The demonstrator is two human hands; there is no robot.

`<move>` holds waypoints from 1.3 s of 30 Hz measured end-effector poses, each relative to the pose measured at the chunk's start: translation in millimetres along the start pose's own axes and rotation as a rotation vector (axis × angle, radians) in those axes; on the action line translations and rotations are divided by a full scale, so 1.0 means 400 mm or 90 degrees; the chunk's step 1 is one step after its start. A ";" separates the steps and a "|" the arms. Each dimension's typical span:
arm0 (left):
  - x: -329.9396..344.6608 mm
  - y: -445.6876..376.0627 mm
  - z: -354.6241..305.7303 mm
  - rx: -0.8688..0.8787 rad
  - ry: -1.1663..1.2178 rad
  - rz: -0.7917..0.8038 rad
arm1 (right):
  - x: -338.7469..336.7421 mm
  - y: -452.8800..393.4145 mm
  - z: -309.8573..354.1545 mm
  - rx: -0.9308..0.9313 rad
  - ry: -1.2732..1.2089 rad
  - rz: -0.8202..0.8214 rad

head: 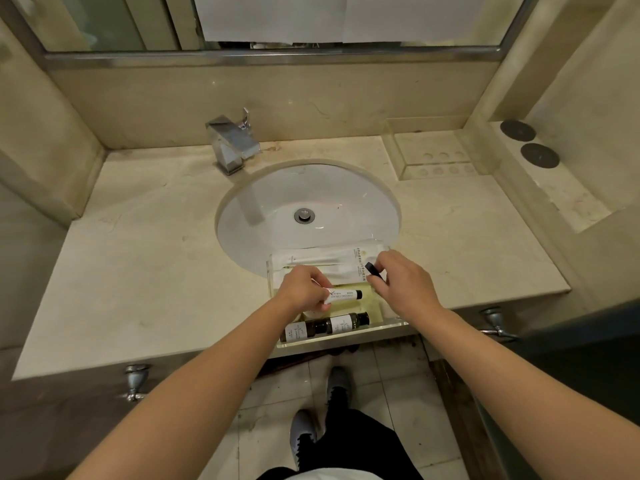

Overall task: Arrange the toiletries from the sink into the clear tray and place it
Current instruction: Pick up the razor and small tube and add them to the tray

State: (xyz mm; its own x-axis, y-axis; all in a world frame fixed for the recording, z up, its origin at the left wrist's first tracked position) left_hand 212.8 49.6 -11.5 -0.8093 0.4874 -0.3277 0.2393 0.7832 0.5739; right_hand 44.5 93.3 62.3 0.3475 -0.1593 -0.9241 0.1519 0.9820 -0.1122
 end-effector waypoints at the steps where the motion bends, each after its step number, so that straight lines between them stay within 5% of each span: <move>1: 0.003 -0.001 0.003 -0.002 -0.005 0.000 | 0.007 0.002 -0.007 0.012 0.000 0.015; 11: 0.036 -0.015 0.001 -0.009 -0.037 -0.024 | 0.066 0.028 -0.017 -0.061 -0.017 0.077; 24: 0.059 -0.035 -0.038 0.120 -0.300 -0.079 | 0.126 0.052 -0.052 -0.116 0.072 0.167; 39: 0.057 -0.043 -0.036 0.138 -0.323 -0.088 | 0.142 0.045 -0.045 -0.149 0.077 0.146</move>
State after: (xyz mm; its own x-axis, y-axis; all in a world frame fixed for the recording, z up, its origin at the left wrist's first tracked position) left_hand 182.3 41.6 -18.1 -0.4945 0.4571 -0.7393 0.2968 0.8882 0.3506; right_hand 50.3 103.6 1.1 0.2334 0.0670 -0.9701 -0.1380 0.9898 0.0352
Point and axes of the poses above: each hand's wrist, its own y-axis away from the middle knuckle, its own x-axis out of the palm, z = x × y, the point moved 10 cm from there along -y, towards the middle knuckle, and after that the axes turned 4 degrees about -z, right-handed, at the moved point
